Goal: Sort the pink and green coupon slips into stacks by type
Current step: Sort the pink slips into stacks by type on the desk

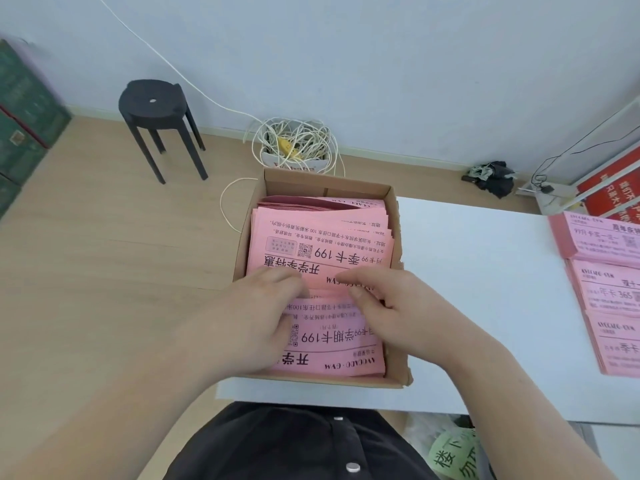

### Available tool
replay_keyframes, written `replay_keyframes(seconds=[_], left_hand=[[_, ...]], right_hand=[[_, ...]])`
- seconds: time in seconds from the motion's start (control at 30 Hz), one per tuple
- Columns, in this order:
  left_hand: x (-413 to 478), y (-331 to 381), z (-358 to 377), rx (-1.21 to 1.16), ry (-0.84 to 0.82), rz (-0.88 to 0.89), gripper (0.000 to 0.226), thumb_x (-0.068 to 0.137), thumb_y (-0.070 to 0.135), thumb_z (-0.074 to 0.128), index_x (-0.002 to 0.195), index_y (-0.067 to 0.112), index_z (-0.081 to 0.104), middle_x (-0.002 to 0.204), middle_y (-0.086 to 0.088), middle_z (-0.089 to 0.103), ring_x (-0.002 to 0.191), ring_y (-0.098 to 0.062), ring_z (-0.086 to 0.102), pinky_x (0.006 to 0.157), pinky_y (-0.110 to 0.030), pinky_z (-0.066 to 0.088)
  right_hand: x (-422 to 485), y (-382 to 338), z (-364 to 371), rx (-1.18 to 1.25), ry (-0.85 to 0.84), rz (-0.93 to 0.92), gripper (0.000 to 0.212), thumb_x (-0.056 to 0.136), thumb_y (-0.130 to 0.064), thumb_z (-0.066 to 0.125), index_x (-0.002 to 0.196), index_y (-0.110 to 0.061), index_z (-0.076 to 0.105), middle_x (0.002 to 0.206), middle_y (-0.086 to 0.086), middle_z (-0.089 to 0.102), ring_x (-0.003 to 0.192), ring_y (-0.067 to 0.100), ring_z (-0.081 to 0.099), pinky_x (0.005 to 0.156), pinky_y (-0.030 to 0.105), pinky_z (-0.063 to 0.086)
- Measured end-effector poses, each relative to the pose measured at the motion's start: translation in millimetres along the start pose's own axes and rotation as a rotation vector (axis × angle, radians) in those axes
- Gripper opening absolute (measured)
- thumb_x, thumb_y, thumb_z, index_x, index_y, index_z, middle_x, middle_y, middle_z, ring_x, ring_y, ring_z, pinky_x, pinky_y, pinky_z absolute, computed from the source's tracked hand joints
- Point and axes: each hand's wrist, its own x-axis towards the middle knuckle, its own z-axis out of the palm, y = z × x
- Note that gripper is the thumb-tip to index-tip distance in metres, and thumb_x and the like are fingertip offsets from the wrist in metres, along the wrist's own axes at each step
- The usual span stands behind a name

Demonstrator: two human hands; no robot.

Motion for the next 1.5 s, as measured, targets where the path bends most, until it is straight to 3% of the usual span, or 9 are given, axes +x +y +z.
replay_keyframes(seconds=[0.3,0.53,0.63,0.77,0.9,1.0,1.07,1.3,1.5], left_hand=[[-7,-6,4,0.035,0.028,-0.051,0.047,0.097,0.031,0.06,0.143,0.034,0.051,0.138,0.017,0.057,0.129,-0.006,0.048,0.11,-0.032,0.042],[-31,-4,-17,-0.218,0.018,0.214,0.023,0.08,0.025,0.076,0.098,0.039,0.075,0.086,0.026,0.066,0.085,0.005,0.06,0.074,-0.01,0.043],[-37,-6,-16,-0.298,-0.006,0.224,0.02,0.077,0.02,0.08,0.09,0.036,0.078,0.084,0.022,0.065,0.083,0.004,0.061,0.071,-0.002,0.038],[-33,-11,-15,-0.187,0.095,0.165,0.032,0.075,0.035,0.081,0.104,0.042,0.071,0.106,0.026,0.057,0.101,0.005,0.056,0.075,-0.008,0.043],[-23,-9,-13,0.083,0.073,0.095,0.075,0.072,0.054,0.076,0.141,0.041,0.049,0.147,0.023,0.042,0.138,-0.006,0.036,0.111,-0.029,0.036],[-9,-1,-12,0.149,-0.113,-0.007,0.077,0.082,0.062,0.06,0.152,0.041,0.037,0.161,0.022,0.028,0.151,-0.01,0.021,0.122,-0.028,0.019],[-4,-2,-9,0.135,-0.198,-0.039,0.07,0.091,0.054,0.06,0.154,0.037,0.034,0.154,0.019,0.039,0.142,-0.009,0.036,0.117,-0.027,0.033],[2,-7,-22,0.084,-0.06,-0.018,0.065,0.092,0.045,0.066,0.151,0.04,0.039,0.136,0.026,0.049,0.127,0.001,0.043,0.11,-0.025,0.039],[-22,-1,-31,-0.145,-0.086,0.111,0.028,0.08,0.027,0.077,0.104,0.04,0.074,0.093,0.026,0.059,0.094,0.008,0.054,0.075,-0.003,0.038]], right_hand=[[0,-7,4,-0.1,-0.161,0.007,0.05,0.095,-0.031,0.067,0.143,-0.036,0.053,0.139,-0.022,0.055,0.128,0.002,0.05,0.112,0.03,0.043],[-5,0,-11,0.03,-0.178,0.044,0.059,0.074,-0.023,0.084,0.124,-0.046,0.062,0.112,-0.029,0.057,0.107,-0.009,0.055,0.091,0.013,0.047],[-4,-2,-16,-0.022,-0.265,0.049,0.049,0.076,-0.019,0.077,0.116,-0.045,0.066,0.106,-0.024,0.063,0.1,-0.001,0.06,0.087,0.023,0.054],[-4,-8,-17,-0.049,-0.358,0.015,0.039,0.077,-0.003,0.062,0.08,-0.04,0.072,0.088,-0.017,0.069,0.085,0.007,0.065,0.076,0.035,0.059],[-2,-8,-17,-0.082,-0.373,0.003,0.039,0.075,-0.002,0.065,0.07,-0.041,0.069,0.098,-0.024,0.062,0.089,0.007,0.063,0.077,0.036,0.059],[6,-8,-16,-0.175,-0.368,-0.01,0.032,0.078,-0.013,0.072,0.082,-0.044,0.064,0.108,-0.028,0.057,0.102,0.006,0.058,0.088,0.034,0.056],[10,-9,-15,-0.241,-0.364,0.016,0.037,0.079,-0.027,0.078,0.108,-0.041,0.061,0.115,-0.026,0.054,0.108,0.008,0.055,0.094,0.034,0.054],[9,-9,0,-0.118,-0.294,0.003,0.076,0.083,-0.036,0.08,0.148,-0.044,0.042,0.145,-0.029,0.045,0.133,0.001,0.045,0.113,0.028,0.041],[0,-7,-11,0.076,-0.174,-0.067,0.025,0.074,-0.017,0.087,0.085,-0.036,0.075,0.095,-0.024,0.068,0.098,0.0,0.062,0.085,0.024,0.052]])
